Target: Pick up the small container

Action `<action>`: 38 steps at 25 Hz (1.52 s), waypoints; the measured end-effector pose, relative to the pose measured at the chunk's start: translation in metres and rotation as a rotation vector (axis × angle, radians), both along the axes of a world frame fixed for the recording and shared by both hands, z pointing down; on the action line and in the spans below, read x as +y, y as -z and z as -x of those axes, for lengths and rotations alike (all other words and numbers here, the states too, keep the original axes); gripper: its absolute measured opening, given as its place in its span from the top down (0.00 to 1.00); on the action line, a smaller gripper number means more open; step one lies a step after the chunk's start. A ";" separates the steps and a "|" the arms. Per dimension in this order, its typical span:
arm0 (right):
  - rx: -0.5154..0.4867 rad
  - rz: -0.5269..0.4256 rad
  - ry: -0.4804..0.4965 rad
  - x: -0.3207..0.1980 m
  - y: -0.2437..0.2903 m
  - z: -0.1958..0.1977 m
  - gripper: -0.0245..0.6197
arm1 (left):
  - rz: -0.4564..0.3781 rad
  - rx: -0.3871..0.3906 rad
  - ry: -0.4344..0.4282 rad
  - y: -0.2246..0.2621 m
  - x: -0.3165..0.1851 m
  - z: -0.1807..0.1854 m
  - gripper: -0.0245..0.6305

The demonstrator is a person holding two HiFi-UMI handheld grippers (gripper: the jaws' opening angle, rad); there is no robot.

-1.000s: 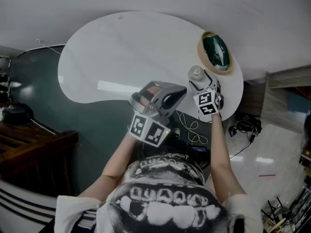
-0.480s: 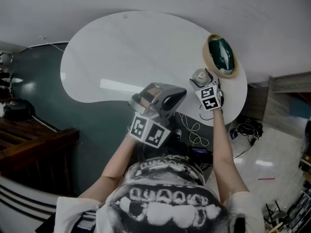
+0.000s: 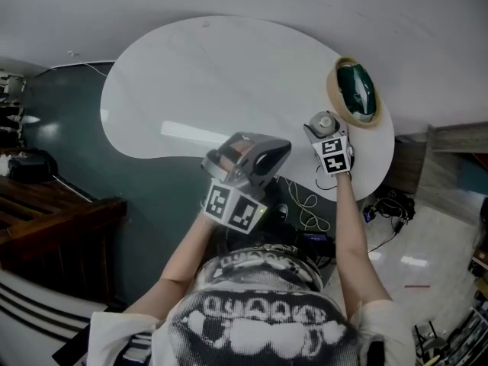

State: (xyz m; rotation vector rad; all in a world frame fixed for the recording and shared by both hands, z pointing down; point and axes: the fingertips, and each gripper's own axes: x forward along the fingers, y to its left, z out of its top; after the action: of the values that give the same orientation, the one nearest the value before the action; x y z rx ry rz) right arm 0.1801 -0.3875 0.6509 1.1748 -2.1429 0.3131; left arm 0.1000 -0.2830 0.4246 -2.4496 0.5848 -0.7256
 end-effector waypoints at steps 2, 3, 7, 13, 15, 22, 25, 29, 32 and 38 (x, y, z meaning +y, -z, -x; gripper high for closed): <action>-0.007 -0.004 -0.013 0.001 0.002 0.000 0.43 | -0.001 -0.001 0.005 0.000 -0.002 0.003 0.96; -0.015 -0.006 -0.018 0.002 0.003 0.000 0.43 | -0.002 -0.002 0.008 0.001 -0.002 0.004 0.95; -0.040 -0.040 -0.024 0.001 0.021 0.004 0.43 | -0.004 -0.005 0.017 0.002 -0.003 0.009 0.96; -0.025 -0.109 0.023 0.001 0.061 0.010 0.43 | -0.010 0.004 0.015 0.005 -0.004 0.007 0.96; -0.027 -0.127 0.030 0.005 0.073 0.011 0.43 | -0.011 0.007 0.009 0.005 -0.002 0.004 0.96; -0.051 -0.164 0.039 0.035 0.110 0.013 0.43 | -0.012 0.012 -0.019 0.006 0.014 -0.004 0.95; -0.056 -0.167 0.038 0.051 0.118 0.013 0.43 | -0.014 0.013 -0.027 0.006 0.021 -0.007 0.96; -0.052 -0.168 0.035 0.076 0.124 0.012 0.43 | -0.017 0.016 -0.032 0.007 0.034 -0.009 0.96; -0.049 -0.171 0.032 0.095 0.130 0.009 0.43 | -0.016 0.018 -0.033 0.008 0.043 -0.011 0.96; -0.045 -0.177 0.044 0.133 0.142 0.007 0.43 | -0.015 0.026 -0.021 0.009 0.064 -0.013 0.95</action>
State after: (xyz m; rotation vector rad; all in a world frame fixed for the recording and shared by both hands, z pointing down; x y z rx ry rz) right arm 0.1727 -0.2549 0.5094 1.2270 -2.2701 0.1335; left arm 0.1131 -0.2187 0.4157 -2.4508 0.5715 -0.6798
